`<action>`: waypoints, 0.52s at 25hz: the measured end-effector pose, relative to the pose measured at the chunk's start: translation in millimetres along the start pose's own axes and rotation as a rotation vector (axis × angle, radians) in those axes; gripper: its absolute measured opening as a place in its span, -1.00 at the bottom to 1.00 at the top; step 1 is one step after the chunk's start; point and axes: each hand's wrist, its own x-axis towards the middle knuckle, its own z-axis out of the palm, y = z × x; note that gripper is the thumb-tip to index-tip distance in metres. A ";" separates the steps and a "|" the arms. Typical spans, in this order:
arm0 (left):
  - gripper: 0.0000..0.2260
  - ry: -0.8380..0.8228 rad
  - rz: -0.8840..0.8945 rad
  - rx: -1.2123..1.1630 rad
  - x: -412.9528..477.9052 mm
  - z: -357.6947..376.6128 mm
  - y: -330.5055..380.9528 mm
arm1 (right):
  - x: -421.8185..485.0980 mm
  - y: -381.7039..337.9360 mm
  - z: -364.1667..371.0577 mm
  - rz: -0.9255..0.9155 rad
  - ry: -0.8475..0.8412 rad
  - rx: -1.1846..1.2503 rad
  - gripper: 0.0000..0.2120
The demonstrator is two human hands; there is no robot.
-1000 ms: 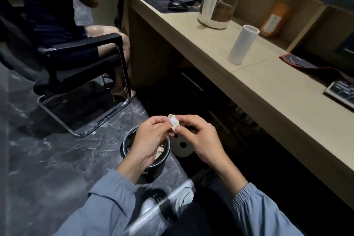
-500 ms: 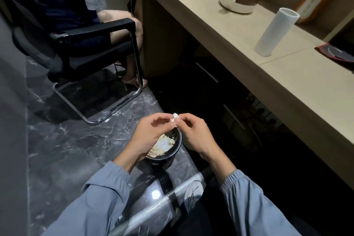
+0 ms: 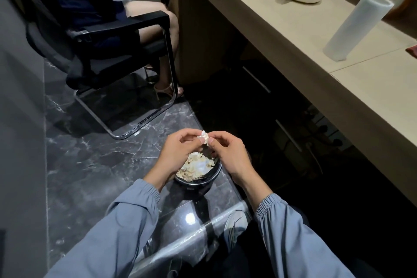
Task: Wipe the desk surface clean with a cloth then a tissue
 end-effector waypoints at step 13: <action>-0.91 0.135 -0.124 0.218 23.2 4.7 -43.2 | 1.7 29.4 -9.0 0.170 0.153 0.095 -0.81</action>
